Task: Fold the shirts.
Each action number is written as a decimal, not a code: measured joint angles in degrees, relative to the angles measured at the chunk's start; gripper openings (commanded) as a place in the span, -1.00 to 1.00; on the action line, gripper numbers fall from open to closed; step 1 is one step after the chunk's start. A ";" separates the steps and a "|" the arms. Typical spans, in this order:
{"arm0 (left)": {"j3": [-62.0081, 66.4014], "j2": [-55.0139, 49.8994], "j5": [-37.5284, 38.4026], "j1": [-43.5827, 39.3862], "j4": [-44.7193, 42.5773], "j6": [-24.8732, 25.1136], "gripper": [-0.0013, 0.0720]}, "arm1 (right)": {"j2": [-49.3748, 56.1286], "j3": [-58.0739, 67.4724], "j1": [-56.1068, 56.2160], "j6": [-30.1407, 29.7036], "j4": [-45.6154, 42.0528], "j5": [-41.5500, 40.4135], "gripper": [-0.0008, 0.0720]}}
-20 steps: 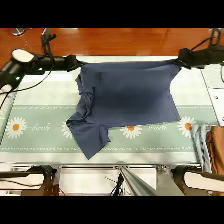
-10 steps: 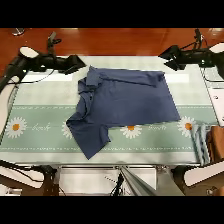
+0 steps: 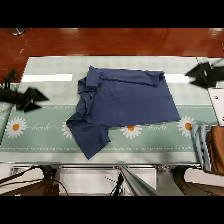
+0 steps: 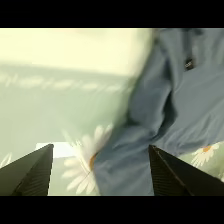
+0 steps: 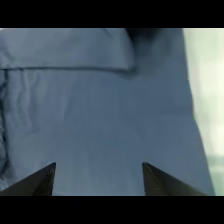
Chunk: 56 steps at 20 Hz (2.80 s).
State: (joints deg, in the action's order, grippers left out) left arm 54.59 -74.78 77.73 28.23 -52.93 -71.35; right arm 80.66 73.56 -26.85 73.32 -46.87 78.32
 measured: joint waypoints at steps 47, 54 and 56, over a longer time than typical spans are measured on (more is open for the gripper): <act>-26.69 2.78 -12.81 -12.22 23.80 22.88 -0.92 | -25.29 -46.51 -15.19 -1.01 -3.10 -12.02 0.73; -26.60 2.78 -12.59 -12.22 23.82 22.67 -0.92 | -18.21 -44.89 -16.02 -2.86 -1.09 -14.36 0.73; -26.60 2.75 -12.61 -12.22 23.82 22.67 -0.92 | -15.04 -42.93 -15.41 -3.56 0.44 -14.78 0.73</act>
State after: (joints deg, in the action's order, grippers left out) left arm 27.99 -72.03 65.12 16.01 -29.10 -48.69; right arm 65.63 30.63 -42.26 69.76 -46.44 63.55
